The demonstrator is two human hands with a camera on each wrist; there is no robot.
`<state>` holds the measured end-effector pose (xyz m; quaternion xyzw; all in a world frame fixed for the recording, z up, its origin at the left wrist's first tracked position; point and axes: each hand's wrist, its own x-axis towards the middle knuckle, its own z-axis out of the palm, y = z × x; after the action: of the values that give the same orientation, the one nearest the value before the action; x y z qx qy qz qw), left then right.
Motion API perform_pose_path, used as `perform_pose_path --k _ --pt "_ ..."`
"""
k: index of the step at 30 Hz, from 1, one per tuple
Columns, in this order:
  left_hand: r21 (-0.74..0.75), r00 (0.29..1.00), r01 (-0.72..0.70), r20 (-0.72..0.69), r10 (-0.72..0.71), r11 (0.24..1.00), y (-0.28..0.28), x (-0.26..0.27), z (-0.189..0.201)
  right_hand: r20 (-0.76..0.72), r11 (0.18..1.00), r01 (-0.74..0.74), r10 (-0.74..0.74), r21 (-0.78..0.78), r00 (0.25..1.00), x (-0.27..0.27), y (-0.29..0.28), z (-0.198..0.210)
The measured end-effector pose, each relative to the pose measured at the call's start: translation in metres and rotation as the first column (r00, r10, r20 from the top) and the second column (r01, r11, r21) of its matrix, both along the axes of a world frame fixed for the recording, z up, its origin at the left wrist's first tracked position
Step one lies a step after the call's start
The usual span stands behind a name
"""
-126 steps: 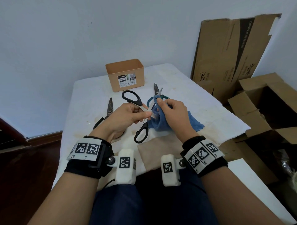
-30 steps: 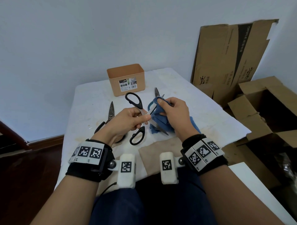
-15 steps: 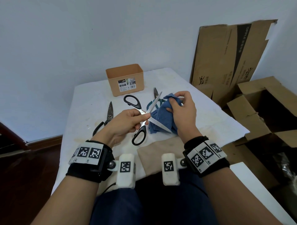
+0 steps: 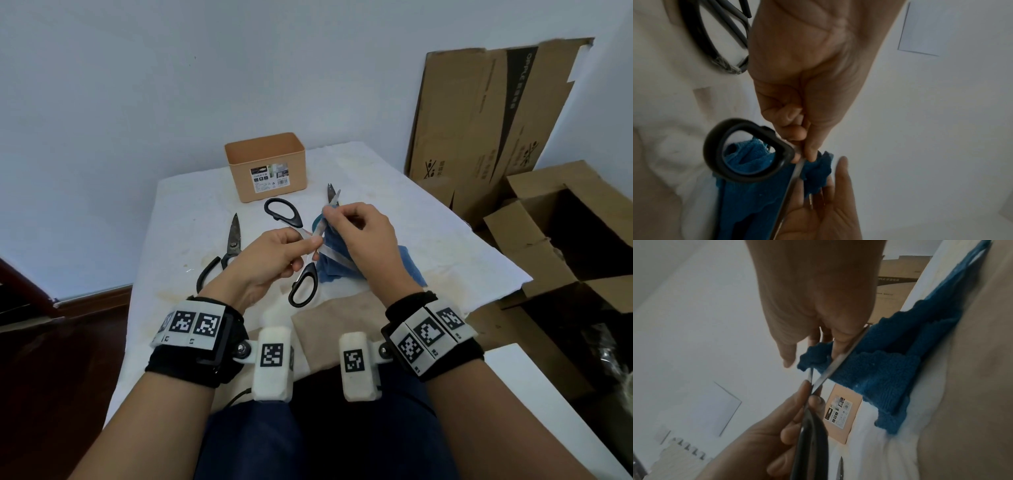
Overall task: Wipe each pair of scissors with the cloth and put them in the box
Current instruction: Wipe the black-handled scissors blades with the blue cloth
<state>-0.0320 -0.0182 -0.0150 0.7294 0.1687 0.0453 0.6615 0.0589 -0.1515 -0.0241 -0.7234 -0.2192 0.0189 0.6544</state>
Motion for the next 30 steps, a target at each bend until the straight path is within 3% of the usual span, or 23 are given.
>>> perform_pose_path --k 12,30 --pt "0.11 0.999 0.029 0.024 -0.031 0.994 0.0013 -0.0017 -0.0006 -0.238 0.993 -0.065 0.088 0.102 0.967 -0.0024 0.0027 0.0015" --pt "0.155 0.996 0.09 -0.02 -0.088 0.984 0.0022 -0.0048 -0.0008 -0.237 0.99 0.008 0.025 0.138 0.971 0.006 -0.0059 -0.0003"
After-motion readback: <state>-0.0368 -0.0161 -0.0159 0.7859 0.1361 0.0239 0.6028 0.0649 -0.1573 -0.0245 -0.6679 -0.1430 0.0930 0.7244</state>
